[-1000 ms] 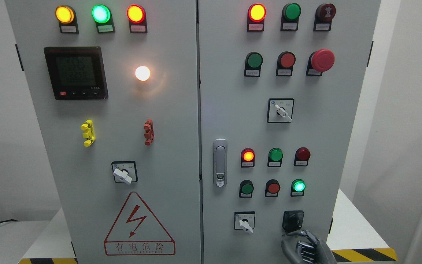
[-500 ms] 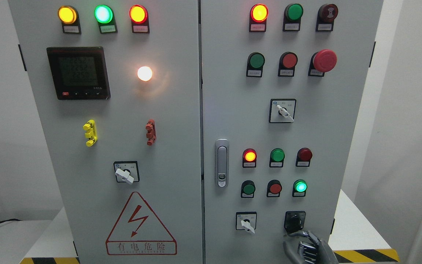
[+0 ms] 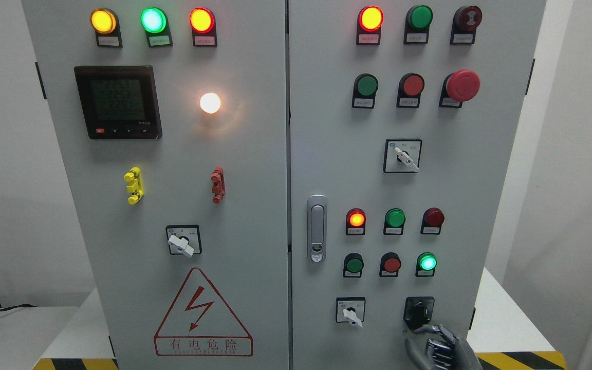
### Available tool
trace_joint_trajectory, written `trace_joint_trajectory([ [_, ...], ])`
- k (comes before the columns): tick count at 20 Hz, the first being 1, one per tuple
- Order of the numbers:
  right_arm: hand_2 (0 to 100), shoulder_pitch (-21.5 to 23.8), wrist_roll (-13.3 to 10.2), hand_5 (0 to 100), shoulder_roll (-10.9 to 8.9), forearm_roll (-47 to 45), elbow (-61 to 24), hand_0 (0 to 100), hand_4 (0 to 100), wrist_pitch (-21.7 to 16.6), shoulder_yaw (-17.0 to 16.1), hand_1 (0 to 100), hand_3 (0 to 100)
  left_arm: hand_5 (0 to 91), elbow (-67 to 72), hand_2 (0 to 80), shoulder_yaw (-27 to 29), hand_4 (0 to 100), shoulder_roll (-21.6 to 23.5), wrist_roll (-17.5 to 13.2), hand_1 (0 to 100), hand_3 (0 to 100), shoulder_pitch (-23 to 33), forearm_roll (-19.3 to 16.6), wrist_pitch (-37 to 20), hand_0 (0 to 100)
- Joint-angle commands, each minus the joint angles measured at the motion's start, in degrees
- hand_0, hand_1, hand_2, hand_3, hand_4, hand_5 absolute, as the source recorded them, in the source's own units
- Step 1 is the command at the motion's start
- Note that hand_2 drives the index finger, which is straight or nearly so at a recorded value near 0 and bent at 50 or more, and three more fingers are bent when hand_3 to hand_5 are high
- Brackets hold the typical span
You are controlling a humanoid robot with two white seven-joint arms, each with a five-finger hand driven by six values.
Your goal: Trip black knob to open circuit
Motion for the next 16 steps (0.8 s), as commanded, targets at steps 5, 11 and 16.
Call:
trace_joint_trajectory([
  [5, 42, 0.07, -0.08, 95, -0.23, 0.01, 0.23, 40, 100, -0.11, -1.82, 81, 100, 0.0, 0.0, 0.0, 0.0, 0, -0.08, 0.04, 39, 0, 0.0, -1.76, 0.03, 12],
  [11, 42, 0.33, 0.62, 95, -0.32, 0.1, 0.32, 40, 100, -0.02, -2.97, 81, 100, 0.0, 0.0, 0.0, 0.0, 0, 0.01, 0.04, 39, 0, 0.0, -1.76, 0.03, 12],
  [16, 42, 0.77, 0.8, 95, -0.32, 0.1, 0.32, 40, 100, 0.07, -3.94, 81, 100, 0.0, 0.0, 0.0, 0.0, 0, 0.01, 0.04, 39, 0, 0.0, -1.76, 0.03, 12],
])
